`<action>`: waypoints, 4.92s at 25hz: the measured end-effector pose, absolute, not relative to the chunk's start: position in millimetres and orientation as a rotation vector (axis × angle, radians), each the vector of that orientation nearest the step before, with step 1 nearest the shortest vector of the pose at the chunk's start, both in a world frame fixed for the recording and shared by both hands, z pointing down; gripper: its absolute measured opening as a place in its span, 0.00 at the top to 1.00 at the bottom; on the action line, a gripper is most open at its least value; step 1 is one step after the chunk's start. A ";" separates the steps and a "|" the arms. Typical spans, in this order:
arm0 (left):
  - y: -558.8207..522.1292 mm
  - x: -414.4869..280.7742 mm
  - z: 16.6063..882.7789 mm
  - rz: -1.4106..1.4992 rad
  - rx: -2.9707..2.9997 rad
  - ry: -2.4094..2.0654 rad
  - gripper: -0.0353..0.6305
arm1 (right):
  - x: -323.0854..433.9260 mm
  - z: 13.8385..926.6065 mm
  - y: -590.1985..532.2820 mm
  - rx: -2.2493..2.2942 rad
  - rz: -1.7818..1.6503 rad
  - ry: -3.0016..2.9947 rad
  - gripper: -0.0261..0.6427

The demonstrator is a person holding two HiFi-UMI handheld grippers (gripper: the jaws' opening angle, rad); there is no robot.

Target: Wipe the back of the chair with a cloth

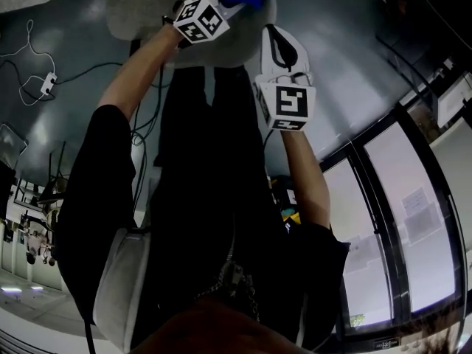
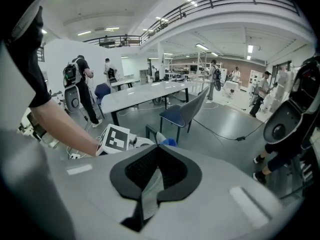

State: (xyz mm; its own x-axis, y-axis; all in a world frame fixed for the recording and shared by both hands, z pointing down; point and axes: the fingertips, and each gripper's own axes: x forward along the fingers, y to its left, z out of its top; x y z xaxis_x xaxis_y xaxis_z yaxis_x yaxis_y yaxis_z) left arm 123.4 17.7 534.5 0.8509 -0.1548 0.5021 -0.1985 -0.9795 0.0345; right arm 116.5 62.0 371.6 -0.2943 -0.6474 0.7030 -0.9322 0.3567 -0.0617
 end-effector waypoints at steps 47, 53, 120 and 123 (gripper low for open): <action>196.3 73.0 552.6 1.040 2.930 0.532 0.81 | 107.0 405.7 96.4 1.283 0.732 -1.989 0.96; 213.9 48.2 559.5 1.113 2.904 0.649 0.81 | 106.9 406.5 93.1 1.265 0.724 -1.996 0.96; 147.0 82.9 641.6 1.155 2.685 0.255 0.80 | 98.0 419.4 77.2 1.168 0.710 -2.048 0.96; 161.0 73.8 644.5 1.168 2.668 0.294 0.80 | 92.9 419.9 76.9 1.155 0.707 -2.049 0.96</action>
